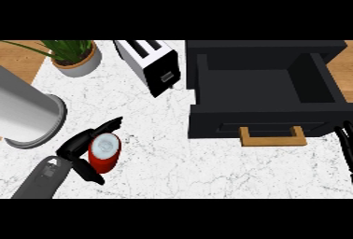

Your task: Pick up the can, place it into the drawer and close the drawer

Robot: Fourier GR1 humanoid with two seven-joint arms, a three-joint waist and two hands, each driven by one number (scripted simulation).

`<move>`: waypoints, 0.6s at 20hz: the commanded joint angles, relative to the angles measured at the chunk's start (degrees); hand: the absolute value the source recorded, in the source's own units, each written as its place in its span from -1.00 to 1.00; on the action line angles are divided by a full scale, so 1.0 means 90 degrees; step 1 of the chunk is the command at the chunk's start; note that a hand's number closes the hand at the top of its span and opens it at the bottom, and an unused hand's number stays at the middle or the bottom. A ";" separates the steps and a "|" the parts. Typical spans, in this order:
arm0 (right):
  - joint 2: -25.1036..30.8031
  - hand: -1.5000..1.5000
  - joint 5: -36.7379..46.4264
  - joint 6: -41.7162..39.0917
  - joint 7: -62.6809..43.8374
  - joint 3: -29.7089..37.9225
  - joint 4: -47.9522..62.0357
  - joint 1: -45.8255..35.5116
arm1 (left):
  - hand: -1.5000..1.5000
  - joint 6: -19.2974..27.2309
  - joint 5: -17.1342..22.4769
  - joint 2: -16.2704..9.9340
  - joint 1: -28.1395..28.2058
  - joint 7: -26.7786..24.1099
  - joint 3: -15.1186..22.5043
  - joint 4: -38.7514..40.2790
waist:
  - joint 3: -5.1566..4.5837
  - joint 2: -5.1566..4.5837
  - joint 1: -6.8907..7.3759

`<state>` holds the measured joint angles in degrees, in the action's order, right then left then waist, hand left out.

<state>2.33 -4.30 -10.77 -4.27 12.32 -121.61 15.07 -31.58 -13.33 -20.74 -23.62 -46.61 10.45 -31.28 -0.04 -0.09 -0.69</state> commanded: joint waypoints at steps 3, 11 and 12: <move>-0.0135 -1.00 -0.0016 -0.0018 0.0123 -0.0017 -0.0136 0.0204 | 1.00 -0.0630 0.0131 0.0445 0.0072 -0.0451 0.0174 -0.0167 | 0.0003 0.0012 0.0016; -0.0122 -1.00 -0.0074 -0.0042 0.0343 0.0120 0.0209 0.0008 | 1.00 -0.1438 0.0569 0.0073 0.0250 -0.0235 0.0316 -0.0581 | 0.0006 0.0007 0.0052; -0.0036 -1.00 -0.0218 -0.0211 0.0113 0.0182 -0.0355 0.0531 | 1.00 -0.1485 0.0666 0.0073 0.0495 -0.0190 0.0381 -0.0883 | 0.0007 0.0036 0.0037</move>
<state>1.53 -5.20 -11.19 -3.77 12.96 -122.77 16.68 -34.47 -9.20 -19.21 -21.30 -43.72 13.13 -36.84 0.05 0.10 -0.31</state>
